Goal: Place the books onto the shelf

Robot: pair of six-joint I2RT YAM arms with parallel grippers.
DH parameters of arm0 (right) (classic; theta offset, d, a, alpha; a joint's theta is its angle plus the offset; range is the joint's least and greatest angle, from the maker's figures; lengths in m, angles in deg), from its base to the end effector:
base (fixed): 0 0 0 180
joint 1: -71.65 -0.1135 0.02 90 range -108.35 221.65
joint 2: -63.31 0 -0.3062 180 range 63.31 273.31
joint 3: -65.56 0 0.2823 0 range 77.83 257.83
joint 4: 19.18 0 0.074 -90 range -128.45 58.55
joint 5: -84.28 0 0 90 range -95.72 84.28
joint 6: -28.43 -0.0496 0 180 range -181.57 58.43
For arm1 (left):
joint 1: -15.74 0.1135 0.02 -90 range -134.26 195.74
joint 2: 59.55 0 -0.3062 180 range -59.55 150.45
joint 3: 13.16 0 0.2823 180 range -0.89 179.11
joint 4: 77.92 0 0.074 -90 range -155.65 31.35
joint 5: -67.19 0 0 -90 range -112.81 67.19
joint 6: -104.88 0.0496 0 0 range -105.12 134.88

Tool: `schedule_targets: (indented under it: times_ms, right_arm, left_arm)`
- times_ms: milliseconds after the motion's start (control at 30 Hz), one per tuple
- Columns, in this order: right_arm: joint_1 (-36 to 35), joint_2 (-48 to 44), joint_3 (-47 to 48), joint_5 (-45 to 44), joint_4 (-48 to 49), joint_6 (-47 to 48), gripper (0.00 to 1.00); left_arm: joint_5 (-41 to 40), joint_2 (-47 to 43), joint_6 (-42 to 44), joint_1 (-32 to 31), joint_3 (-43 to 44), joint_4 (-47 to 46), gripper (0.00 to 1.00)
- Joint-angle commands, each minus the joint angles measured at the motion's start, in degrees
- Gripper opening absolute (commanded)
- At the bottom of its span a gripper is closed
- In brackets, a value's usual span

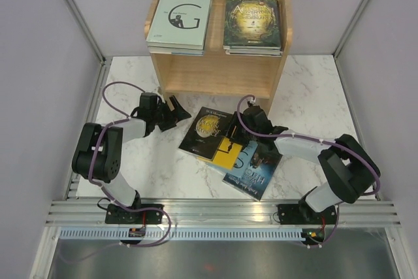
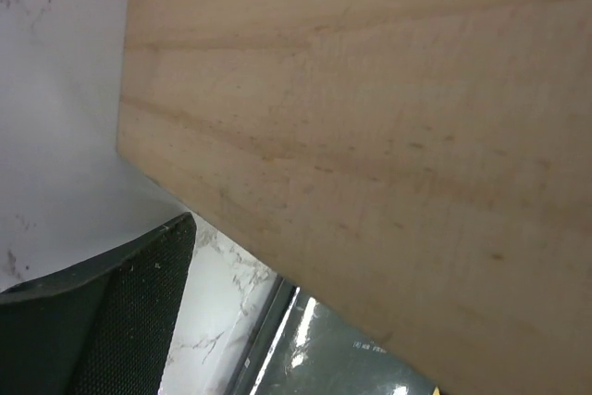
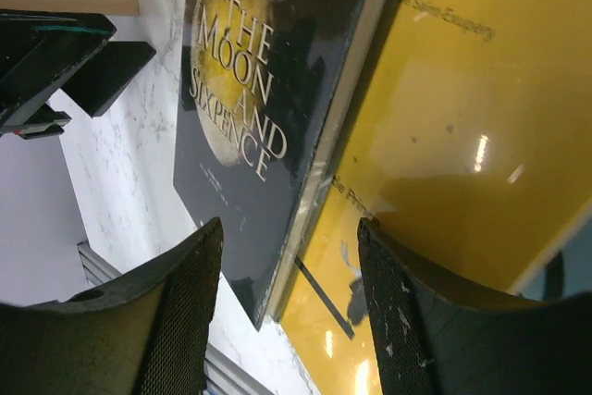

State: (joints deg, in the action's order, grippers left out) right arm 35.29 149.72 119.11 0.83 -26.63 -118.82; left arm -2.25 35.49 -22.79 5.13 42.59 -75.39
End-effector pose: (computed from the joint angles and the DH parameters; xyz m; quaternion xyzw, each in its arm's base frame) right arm 0.2640 0.2014 0.1862 0.1406 0.8953 0.3413 0.2493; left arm 0.3459 -0.0825 0.1594 -0.1393 0.8904 -0.3129 0.2999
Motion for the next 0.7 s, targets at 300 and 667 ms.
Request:
schedule_targets:
  times_ms: [300,667]
  right_arm:
    - [-6.44,12.46,3.99,-4.52,2.21,-1.54,0.66]
    - [-7.76,9.66,-4.79,-3.47,8.19,-5.94,0.64]
  left_arm:
    - [7.99,4.89,0.24,-12.05,0.56,-3.87,0.93]
    - [16.42,-0.12,-9.77,-20.24,-14.03,-21.18,0.91]
